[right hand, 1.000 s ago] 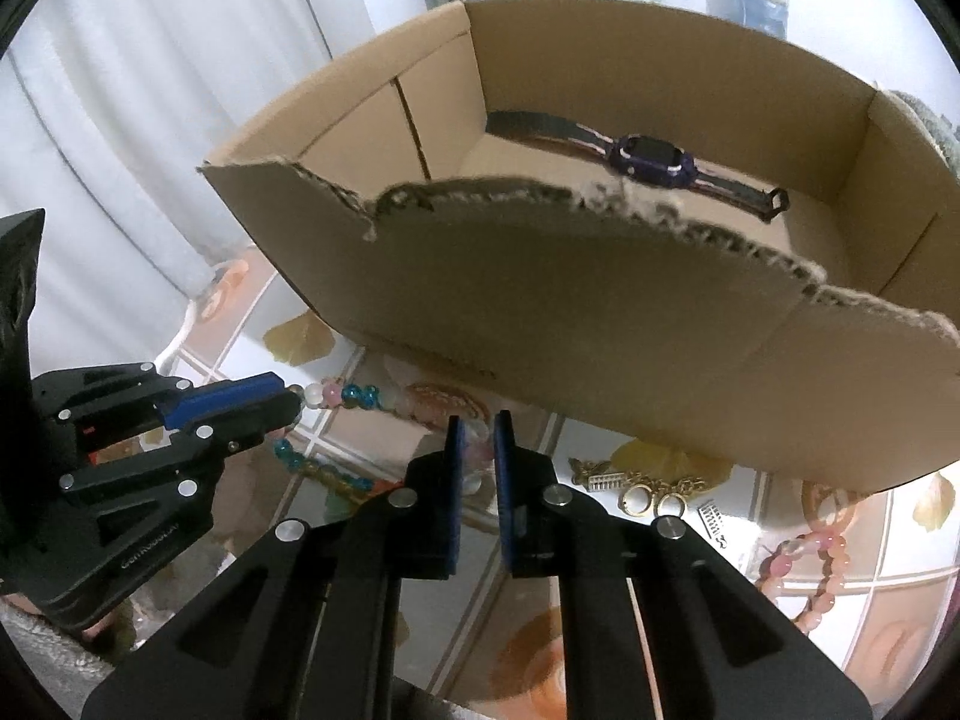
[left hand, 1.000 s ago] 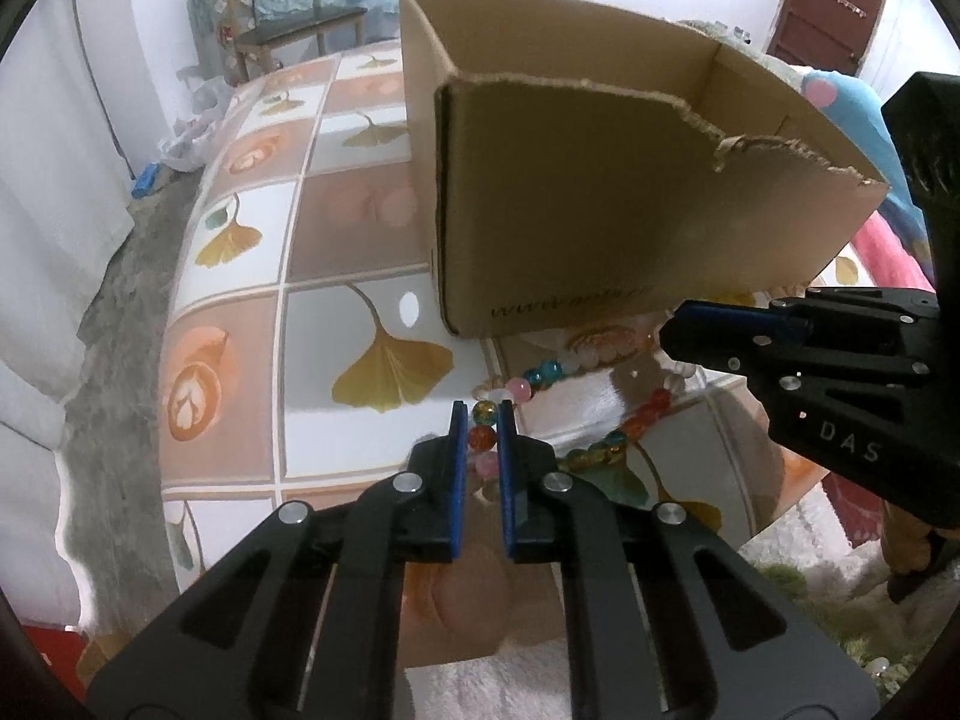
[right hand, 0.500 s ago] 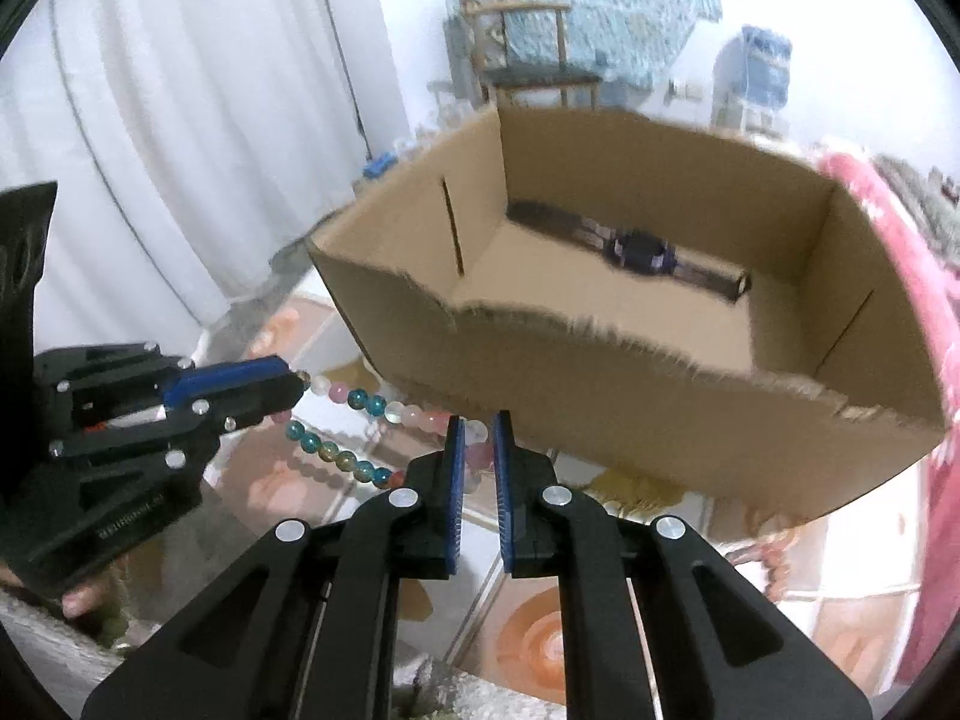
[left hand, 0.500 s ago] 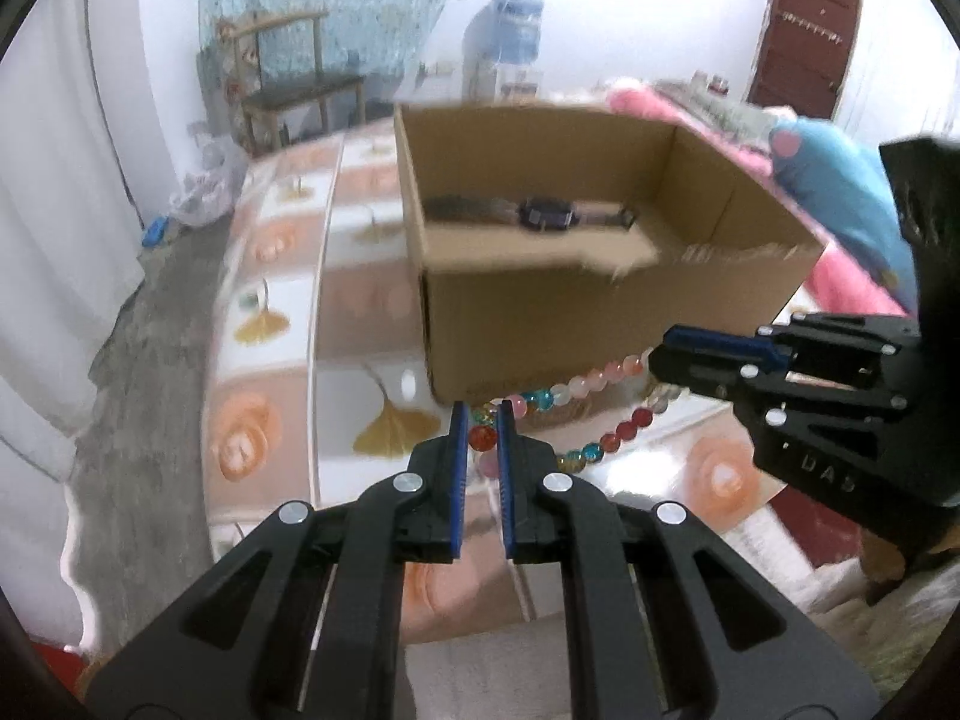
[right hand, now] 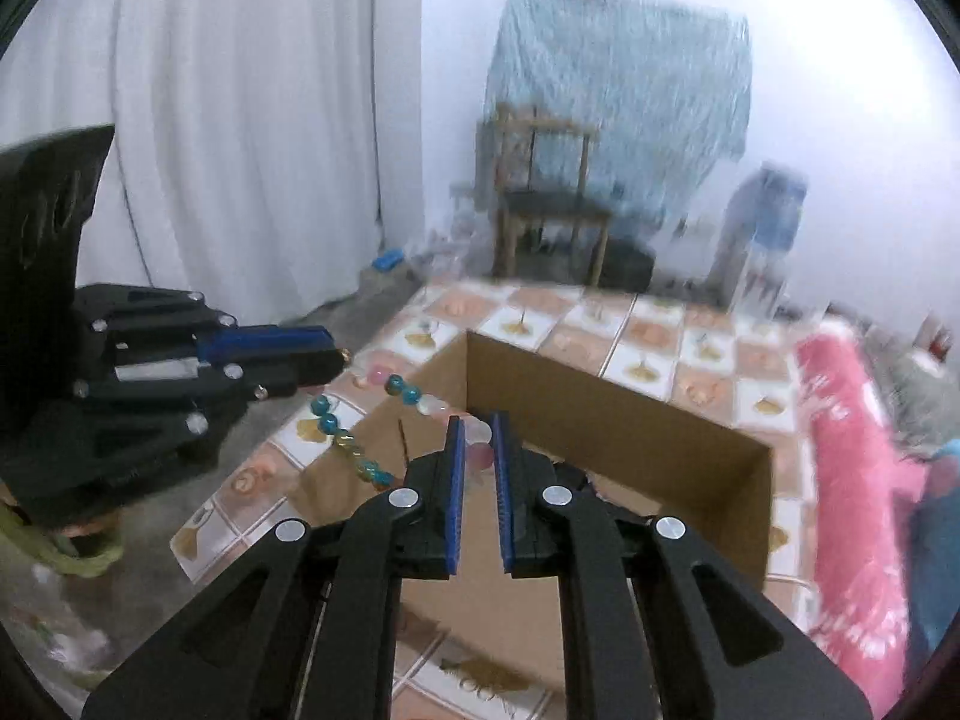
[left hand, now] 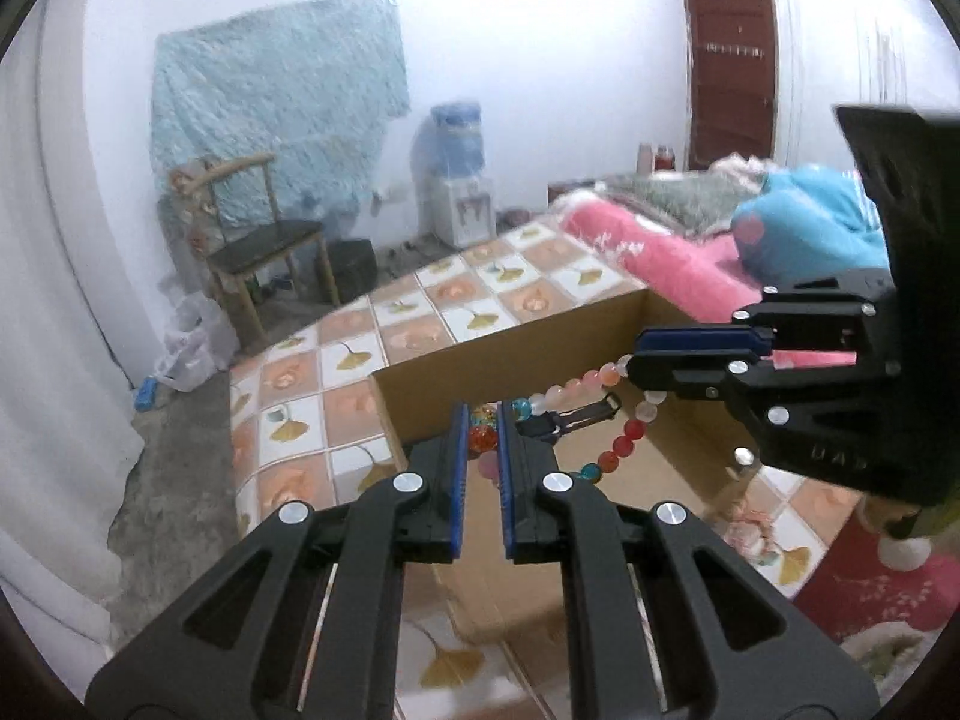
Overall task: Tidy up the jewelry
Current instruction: 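Lift the bead bracelet with the left gripper and lower it into the box, then open the left gripper to drop the bracelet beside the smartwatch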
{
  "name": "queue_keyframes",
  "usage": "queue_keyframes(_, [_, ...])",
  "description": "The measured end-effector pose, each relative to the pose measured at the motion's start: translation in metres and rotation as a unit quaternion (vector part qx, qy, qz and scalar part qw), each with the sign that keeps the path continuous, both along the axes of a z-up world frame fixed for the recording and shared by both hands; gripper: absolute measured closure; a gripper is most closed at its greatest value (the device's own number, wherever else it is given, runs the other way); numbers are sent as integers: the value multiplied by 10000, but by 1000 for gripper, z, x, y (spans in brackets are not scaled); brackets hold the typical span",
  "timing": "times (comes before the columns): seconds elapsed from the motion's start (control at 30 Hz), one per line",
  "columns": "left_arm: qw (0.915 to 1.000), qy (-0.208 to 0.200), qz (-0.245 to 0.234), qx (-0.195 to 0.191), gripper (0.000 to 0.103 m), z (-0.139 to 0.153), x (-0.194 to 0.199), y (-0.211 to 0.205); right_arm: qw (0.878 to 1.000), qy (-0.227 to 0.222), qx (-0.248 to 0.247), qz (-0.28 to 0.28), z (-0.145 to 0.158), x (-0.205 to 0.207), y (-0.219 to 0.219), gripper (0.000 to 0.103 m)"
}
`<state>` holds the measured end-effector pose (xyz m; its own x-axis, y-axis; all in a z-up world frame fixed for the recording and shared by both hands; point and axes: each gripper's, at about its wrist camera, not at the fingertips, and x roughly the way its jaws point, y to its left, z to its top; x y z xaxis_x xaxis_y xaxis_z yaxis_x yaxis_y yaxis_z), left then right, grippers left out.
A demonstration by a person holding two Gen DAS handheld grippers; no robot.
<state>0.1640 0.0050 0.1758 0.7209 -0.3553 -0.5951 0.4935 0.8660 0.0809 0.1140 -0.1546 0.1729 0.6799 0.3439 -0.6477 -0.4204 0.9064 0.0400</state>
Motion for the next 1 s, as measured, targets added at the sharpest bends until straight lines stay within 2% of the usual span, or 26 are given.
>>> queue_keyframes(0.13, [9966, 685, -154, 438, 94, -31, 51, -24, 9914, 1303, 96, -39, -34, 69, -10, 93])
queue_keyframes(0.27, [9891, 1011, -221, 1049, 94, -61, 83, -42, 9686, 2465, 292, -160, -75, 119, -18, 93])
queue_keyframes(0.47, [9788, 1383, -232, 1494, 94, -88, 103, -54, 9402, 3353, 464, -380, -117, 148, -23, 93])
queue_keyframes(0.57, [9755, 1454, -210, 1640, 94, -96, 105, -56, 9341, 3512, 468, -432, -128, 153, -23, 93])
queue_keyframes(0.7, [9757, 1438, -104, 1647, 93, -96, 108, -53, 9289, 3655, 375, -452, -141, 156, -22, 92])
queue_keyframes(0.77, [9757, 1491, -68, 1605, 89, -95, 109, -52, 9259, 3724, 388, -492, -143, 156, -23, 88])
queue_keyframes(0.87, [9786, 1442, 21, 1469, 87, -89, 107, -46, 9334, 3527, 392, -530, -132, 153, -27, 83])
queue_keyframes(0.93, [9813, 1359, 56, 1364, 84, -82, 105, -40, 9423, 3270, 479, -530, -113, 143, -34, 78])
queue_keyframes(1.0, [9847, 1233, 118, 1228, 68, -71, 97, -32, 9546, 2857, 613, -571, -86, 124, -46, 71])
